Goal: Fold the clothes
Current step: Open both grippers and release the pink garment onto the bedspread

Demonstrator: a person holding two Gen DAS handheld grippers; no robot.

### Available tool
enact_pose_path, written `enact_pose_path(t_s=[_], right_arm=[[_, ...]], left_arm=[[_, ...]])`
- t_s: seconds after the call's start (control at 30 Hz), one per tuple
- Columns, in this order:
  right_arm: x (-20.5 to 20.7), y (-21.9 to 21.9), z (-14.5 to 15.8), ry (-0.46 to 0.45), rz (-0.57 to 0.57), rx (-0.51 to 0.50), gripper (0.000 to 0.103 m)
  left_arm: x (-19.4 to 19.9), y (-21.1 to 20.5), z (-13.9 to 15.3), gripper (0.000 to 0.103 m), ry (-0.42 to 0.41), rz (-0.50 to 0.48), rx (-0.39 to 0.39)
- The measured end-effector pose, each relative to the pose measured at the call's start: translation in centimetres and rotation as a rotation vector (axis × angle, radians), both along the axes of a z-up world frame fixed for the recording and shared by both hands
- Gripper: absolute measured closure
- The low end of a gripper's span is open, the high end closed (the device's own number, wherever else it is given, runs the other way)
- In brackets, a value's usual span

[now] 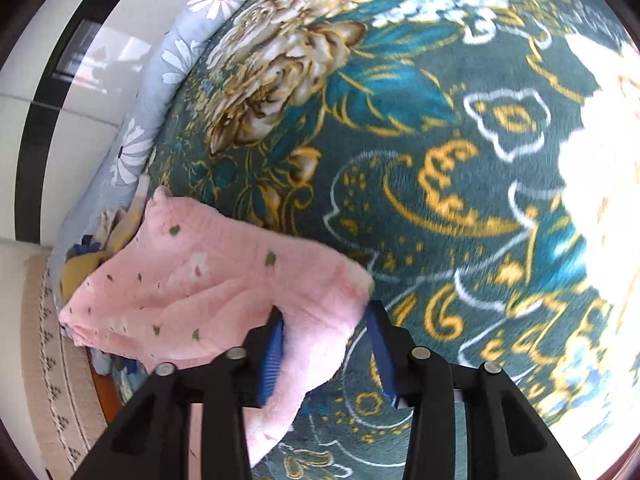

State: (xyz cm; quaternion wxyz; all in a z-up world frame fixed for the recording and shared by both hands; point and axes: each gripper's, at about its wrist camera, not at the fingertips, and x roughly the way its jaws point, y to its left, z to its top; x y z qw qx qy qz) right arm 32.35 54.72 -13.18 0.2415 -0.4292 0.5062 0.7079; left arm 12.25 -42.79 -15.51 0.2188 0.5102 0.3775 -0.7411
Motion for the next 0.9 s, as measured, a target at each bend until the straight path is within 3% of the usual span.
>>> enact_pose_path(t_s=[0.17,0.3,0.33,0.53,0.83,0.9], right_arm=[[-0.1,2.6,2.8,0.009,-0.048,0.083,0.053],[-3.8,4.2,4.3,0.114,0.004,0.088,0.053],[-5.4,4.4,4.3,0.143,0.024,0.071,0.052],[-15.5,3.8,2.1,0.28,0.119,-0.112,0.048],[-20.7,3.6,-1.0,0.247,0.14,-0.142,0.045],[-20.7,3.9,-1.2,0.232,0.147,-0.132,0.045]], left_arm=[[0.9,0.5,5.3,0.05,0.216,0.025,-0.041],[0.7,3.2,10.3,0.038,0.413,0.003,-0.099],[0.2,3.7,11.1,0.033,0.431,-0.004,-0.1],[-2.4,7.3,15.2,0.033,0.489,-0.057,-0.081],[-4.1,14.3,19.1,0.028,0.533,-0.216,-0.172],[-4.8,15.8,18.9,0.028,0.531,-0.267,-0.149]])
